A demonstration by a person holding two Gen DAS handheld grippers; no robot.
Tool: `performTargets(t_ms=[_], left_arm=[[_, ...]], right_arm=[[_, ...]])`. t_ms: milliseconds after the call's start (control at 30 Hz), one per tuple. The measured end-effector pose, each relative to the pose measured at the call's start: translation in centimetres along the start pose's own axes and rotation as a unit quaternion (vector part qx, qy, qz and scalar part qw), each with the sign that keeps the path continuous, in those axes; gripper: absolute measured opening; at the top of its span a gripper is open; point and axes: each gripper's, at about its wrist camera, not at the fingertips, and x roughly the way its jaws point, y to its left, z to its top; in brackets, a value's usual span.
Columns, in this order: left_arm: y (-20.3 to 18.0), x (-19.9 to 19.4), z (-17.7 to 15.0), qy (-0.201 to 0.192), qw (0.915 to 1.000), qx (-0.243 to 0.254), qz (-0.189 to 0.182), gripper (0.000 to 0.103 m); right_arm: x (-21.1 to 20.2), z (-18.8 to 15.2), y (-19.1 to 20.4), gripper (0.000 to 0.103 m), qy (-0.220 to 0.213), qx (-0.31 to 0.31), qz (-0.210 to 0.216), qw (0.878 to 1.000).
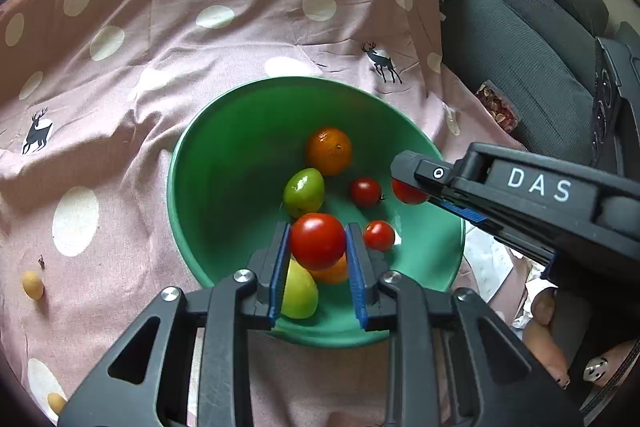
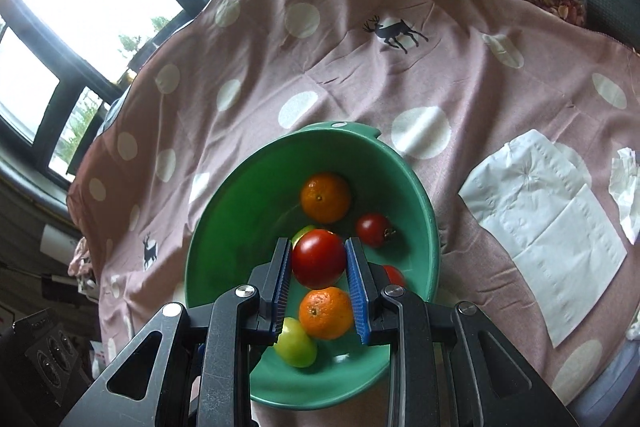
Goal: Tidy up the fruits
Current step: 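Open the right gripper to release the tomato into the bowl, then move the right gripper to the tan round fruit and close on it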
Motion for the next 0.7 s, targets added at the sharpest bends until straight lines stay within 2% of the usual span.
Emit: performTargets(t_ms=[167,233,300,367,467,567,700], left_arm=[[0.1,-0.4,-0.2,-0.005,1.0,0.002,0.005,0.027],[0.2,-0.9,-0.3,-0.008,0.9999,0.003,0.006,0.027],[0.4,-1.6,-0.4,-0.016,0.9998,0.003,0.009,0.033],[0.8,-2.5,-0.5,-0.026,0.9996,-0.002,0.011,0.044],[1.5,-4.1,-0.9,-0.038,0.999,-0.008,0.02,0.046],[2.8,-5.7,-1.3,-0.046,0.9982,-0.02,0.034,0.049],[5.1,-8.2,-2.3,-0.062,0.9953,-0.05,0.056,0.052]], right_arm=[[-0.2,0.0,-0.4,0.029,-0.001,0.01,-0.007,1.0],[-0.3,0.0,-0.2,0.033,0.0,0.005,-0.007,1.0],[-0.5,-0.1,0.0,0.04,-0.005,0.003,-0.005,1.0],[-0.6,-0.1,0.3,0.047,-0.009,-0.001,-0.005,1.0],[-0.9,-0.3,0.9,0.05,-0.014,-0.008,-0.003,1.0],[-0.9,-0.4,1.4,0.059,-0.019,-0.014,-0.002,1.0],[-0.9,-0.7,2.4,0.06,-0.021,-0.024,-0.01,0.999]])
